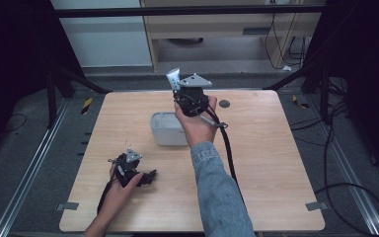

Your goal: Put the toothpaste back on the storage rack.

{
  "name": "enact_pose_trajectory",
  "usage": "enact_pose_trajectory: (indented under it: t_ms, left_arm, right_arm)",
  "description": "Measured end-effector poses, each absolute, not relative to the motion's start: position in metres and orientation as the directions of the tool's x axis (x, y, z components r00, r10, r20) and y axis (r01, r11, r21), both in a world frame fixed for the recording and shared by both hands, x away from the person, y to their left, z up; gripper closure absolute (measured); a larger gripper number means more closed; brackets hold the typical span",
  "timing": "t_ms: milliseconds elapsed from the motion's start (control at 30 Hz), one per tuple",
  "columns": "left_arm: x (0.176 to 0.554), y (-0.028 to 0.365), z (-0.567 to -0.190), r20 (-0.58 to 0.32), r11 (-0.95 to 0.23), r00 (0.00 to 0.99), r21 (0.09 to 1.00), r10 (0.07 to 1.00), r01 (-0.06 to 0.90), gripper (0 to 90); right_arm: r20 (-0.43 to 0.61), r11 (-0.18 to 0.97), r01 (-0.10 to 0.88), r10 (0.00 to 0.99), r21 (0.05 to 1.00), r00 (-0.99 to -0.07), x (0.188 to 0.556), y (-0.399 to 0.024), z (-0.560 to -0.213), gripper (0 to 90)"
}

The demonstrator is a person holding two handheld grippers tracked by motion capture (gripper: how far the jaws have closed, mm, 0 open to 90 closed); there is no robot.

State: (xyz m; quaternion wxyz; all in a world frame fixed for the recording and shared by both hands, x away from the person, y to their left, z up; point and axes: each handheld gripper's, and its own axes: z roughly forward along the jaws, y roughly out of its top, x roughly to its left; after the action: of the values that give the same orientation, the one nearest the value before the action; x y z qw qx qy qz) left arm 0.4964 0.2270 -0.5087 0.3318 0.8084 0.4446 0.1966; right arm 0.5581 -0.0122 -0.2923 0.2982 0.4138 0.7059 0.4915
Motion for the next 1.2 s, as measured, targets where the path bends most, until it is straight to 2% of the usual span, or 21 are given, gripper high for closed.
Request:
enact_pose_trajectory:
  t_ms: [167, 367, 800, 1200]
  left_arm:
    - [0.496, 0.228, -0.509, 0.023, -0.387, 0.531, 0.711, 0.847, 0.587, 0.0]
    - [0.496, 0.228, -0.509, 0.023, -0.387, 0.530, 0.711, 0.848, 0.587, 0.0]
    - [0.497, 0.227, -0.509, 0.019, -0.383, 0.529, 0.713, 0.848, 0.588, 0.0]
    - [0.497, 0.228, -0.509, 0.022, -0.391, 0.536, 0.710, 0.844, 0.586, 0.0]
  right_arm:
    - [0.001, 0.144, 0.259, 0.873, 0.955, -0.487, 0.560, -0.007, -0.294, 78.8]
    - [-0.023, 0.166, 0.244, 0.866, 0.955, -0.500, 0.563, 0.002, -0.295, 78.8]
    - [0.014, 0.136, 0.268, 0.871, 0.954, -0.491, 0.579, 0.012, -0.299, 78.8]
    - [0.004, 0.151, 0.281, 0.874, 0.948, -0.485, 0.595, 0.022, -0.316, 78.7]
